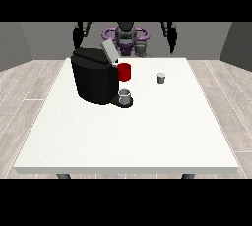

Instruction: Insert the coffee pod into the coffee machine and close the lid

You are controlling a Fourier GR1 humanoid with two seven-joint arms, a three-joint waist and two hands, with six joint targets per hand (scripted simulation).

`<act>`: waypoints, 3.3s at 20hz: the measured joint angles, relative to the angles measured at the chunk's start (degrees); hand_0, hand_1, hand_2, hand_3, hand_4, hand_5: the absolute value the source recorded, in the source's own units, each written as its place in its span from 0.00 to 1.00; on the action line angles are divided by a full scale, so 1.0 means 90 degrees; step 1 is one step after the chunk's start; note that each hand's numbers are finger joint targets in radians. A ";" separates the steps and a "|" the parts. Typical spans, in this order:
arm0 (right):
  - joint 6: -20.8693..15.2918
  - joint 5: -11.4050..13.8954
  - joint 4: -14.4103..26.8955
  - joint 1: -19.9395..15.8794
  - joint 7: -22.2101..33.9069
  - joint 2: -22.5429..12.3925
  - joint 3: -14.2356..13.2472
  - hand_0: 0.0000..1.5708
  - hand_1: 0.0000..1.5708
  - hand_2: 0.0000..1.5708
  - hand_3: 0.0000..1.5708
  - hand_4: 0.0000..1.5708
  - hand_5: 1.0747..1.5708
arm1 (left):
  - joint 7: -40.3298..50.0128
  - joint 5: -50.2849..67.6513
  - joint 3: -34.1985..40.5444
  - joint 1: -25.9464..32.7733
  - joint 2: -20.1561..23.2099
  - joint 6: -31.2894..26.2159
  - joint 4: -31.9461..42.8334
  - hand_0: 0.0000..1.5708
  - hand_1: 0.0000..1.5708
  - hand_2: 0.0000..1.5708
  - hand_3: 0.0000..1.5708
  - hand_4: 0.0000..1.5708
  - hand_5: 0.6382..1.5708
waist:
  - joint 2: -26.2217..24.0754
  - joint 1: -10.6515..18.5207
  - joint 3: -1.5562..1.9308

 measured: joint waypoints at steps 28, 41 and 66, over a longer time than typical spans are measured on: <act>-0.0826 0.1138 0.0369 -0.0939 -0.0025 0.0424 0.0353 0.00 0.00 0.00 0.00 0.00 1.00 | -0.0441 -0.2157 -0.0005 -0.1890 0.2129 -0.1301 0.1938 0.00 0.00 0.00 0.00 0.00 1.00 | 0.1060 -0.0781 -0.0108; -0.0878 0.1068 0.1252 -0.1500 -0.0152 0.0557 0.0211 0.00 0.00 0.00 0.00 0.00 1.00 | -0.0988 -0.3463 -0.0264 -0.2808 0.1880 -0.0598 0.3554 0.60 0.60 0.61 0.44 0.05 1.00 | 0.1391 -0.0676 -0.0108; -0.1060 0.1272 0.2315 -0.1655 -0.0242 0.0564 0.0119 0.00 0.00 0.00 0.00 0.00 1.00 | -0.1344 -0.5697 -0.1023 -0.3627 0.1675 -0.0196 0.5224 0.76 0.76 0.82 0.77 0.32 1.00 | 0.1012 -0.0652 -0.0105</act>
